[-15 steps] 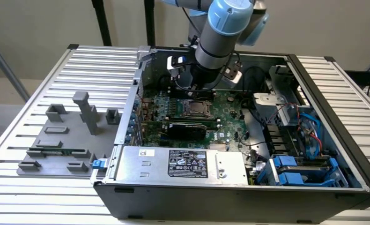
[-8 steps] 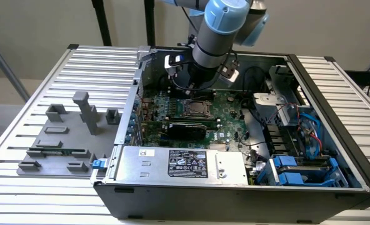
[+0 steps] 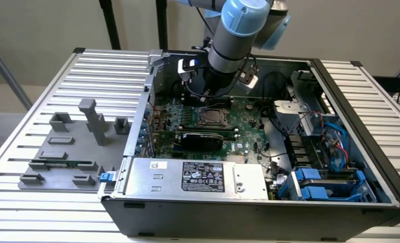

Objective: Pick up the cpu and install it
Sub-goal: 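Install the first cpu locking lever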

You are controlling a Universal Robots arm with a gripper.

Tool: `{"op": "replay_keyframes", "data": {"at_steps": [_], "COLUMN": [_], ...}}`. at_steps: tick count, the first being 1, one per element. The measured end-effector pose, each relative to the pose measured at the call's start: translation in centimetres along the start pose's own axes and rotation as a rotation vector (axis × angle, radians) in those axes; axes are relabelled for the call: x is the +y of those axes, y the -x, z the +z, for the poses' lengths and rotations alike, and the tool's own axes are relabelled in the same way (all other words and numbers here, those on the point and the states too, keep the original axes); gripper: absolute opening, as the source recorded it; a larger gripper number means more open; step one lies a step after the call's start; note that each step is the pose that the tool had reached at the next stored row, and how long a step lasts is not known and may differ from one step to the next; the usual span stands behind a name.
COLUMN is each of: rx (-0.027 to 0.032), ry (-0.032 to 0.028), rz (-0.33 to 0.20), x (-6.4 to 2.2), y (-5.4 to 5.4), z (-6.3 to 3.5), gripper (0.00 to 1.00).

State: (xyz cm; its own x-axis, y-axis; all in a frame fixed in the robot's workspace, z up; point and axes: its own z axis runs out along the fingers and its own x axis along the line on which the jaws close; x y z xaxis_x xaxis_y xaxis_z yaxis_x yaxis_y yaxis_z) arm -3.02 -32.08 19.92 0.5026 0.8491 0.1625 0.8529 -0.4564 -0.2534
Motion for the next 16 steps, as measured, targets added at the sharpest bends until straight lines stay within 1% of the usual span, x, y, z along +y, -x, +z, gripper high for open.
{"op": "replay_keyframes", "data": {"at_steps": [3,8,11,16], "rx": [-0.003,-0.0065,-0.0069,-0.0075], "ry": [-0.0061,-0.0116,-0.0131,-0.0133], "rz": [0.002,0.003,0.004,0.004], "x": [0.04,0.03,0.06,0.14], "y": [0.05,0.09,0.16,0.22], "z": [-0.03,-0.05,-0.08,-0.11], "gripper": [0.11,0.11,0.11,0.11]}}
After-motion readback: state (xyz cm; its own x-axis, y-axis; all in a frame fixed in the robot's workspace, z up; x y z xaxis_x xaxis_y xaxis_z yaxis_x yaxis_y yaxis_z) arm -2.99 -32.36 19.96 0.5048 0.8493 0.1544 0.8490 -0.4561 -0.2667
